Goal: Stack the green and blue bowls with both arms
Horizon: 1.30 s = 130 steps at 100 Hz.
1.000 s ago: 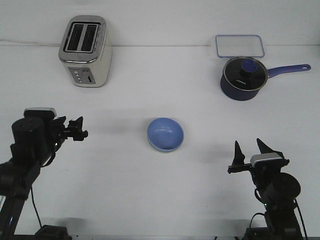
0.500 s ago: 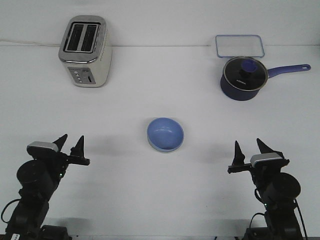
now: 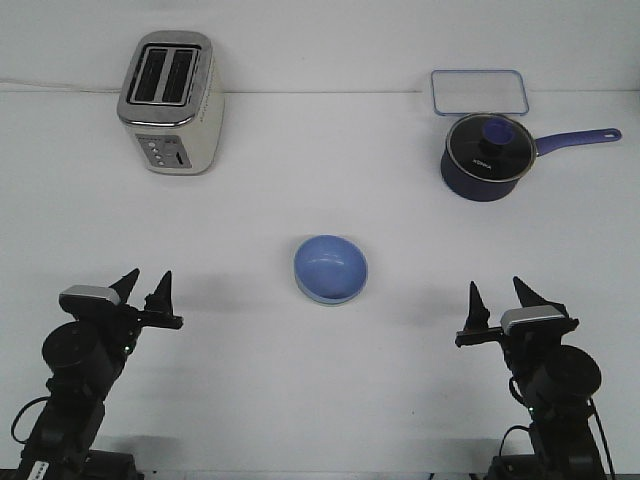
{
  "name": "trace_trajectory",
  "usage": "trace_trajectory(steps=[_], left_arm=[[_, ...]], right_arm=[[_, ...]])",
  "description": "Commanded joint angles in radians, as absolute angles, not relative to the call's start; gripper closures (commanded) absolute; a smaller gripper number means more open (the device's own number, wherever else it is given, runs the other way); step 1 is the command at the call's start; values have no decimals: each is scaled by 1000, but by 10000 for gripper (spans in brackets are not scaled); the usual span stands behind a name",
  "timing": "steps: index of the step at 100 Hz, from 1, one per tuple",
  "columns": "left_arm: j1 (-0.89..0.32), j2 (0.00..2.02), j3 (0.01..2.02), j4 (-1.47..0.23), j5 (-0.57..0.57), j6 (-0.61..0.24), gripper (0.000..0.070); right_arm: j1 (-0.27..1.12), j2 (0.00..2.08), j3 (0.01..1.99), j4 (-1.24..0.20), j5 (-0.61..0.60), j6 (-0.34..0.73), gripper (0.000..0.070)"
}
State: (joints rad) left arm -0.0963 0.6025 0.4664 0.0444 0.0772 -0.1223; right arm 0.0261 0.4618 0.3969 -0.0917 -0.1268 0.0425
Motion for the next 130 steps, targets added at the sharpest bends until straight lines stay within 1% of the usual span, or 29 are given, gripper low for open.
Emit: trace_trajectory(steps=[1,14,18,21,26,34,39,42,44,130], left_arm=[[-97,606,476,54,78,-125,319],[-97,606,476,54,78,-125,320],[-97,606,476,54,78,-125,327],[-97,606,476,54,78,-125,337],[-97,606,476,53,78,-125,394],[-97,606,476,52,78,-125,592],[-97,606,476,52,78,-125,700],[-97,606,476,53,78,-125,696],[-97,606,476,53,78,-125,693],[-97,606,476,54,78,-125,690]], right_arm=[[27,466,403,-82,-123,52,209],[27,466,403,-81,-123,52,214],[27,466,403,-80,-123,52,236],[27,466,403,-78,-123,52,266],[27,466,403,-75,-123,52,343],[27,466,403,-74,-123,52,521],[27,466,403,-74,-123,52,630],[27,466,403,-74,-123,52,680],[27,466,403,-74,-123,52,700],[27,466,403,-46,-123,52,700]])
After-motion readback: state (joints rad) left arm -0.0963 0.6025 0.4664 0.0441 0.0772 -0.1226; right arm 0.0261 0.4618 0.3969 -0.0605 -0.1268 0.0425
